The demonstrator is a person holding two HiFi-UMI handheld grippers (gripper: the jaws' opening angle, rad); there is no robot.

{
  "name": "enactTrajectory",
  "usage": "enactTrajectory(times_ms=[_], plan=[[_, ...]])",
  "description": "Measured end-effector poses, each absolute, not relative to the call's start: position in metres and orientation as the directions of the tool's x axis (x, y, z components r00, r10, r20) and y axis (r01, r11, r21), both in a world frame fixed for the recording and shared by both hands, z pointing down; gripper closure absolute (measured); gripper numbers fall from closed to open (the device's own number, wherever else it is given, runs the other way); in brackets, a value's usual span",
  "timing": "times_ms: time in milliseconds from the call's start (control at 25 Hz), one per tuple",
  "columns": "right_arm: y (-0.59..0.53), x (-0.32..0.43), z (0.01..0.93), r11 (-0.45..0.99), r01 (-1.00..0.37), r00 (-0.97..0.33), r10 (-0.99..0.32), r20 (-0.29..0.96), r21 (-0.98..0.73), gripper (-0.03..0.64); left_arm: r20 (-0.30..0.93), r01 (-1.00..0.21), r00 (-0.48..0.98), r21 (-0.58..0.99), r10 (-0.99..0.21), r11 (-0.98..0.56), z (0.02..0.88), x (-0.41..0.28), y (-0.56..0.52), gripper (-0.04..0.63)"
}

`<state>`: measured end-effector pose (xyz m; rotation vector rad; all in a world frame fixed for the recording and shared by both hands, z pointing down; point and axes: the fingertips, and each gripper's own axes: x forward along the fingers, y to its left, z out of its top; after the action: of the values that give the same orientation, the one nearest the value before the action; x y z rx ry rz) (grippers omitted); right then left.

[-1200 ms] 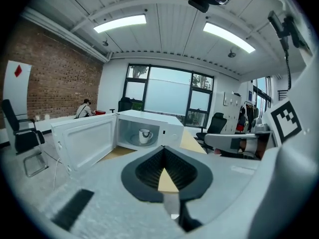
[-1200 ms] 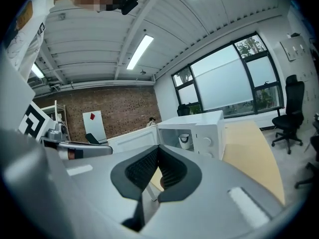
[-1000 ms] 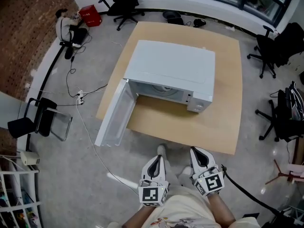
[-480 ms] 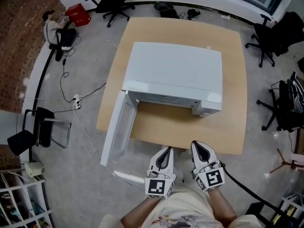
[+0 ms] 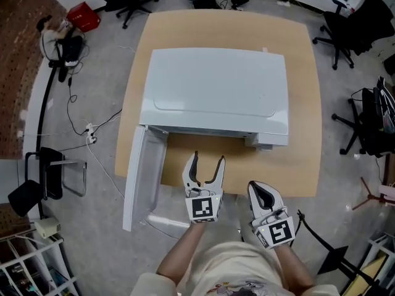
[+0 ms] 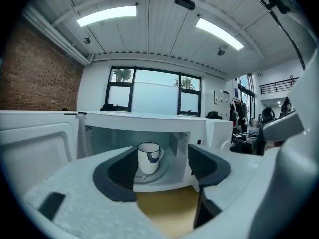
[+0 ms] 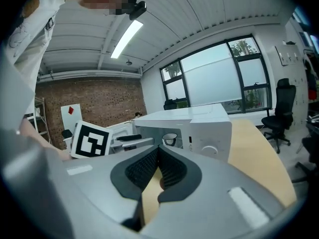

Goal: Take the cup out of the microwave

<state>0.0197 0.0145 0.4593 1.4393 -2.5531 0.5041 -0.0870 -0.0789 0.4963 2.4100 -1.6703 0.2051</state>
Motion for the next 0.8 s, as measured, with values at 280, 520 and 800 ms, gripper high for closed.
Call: enactTrajectory(times_ms=[280, 520, 800], plan=[[-0.007, 0.025, 0.496, 0.439, -0.869, -0.492, -0.809, 0.322, -0.226, 0.609, 0.258, -0.935, 0.350, 0.049, -0.900, -0.350, 0.532, -0.081, -0.130, 0.250], [-0.036, 0.014, 0.522, 0.426, -0.873, -0.484, -0.810, 0.330, -0.236, 0.609, 0.286, -0.935, 0.348, 0.043, -0.893, -0.351, 0.565, -0.083, -0.163, 0.232], [-0.059, 0.011, 0.543, 0.396, -0.887, -0.458, -0.824, 0.334, -0.238, 0.609, 0.271, -0.932, 0.357, 0.039, -0.894, -0.360, 0.580, -0.081, -0.198, 0.222]])
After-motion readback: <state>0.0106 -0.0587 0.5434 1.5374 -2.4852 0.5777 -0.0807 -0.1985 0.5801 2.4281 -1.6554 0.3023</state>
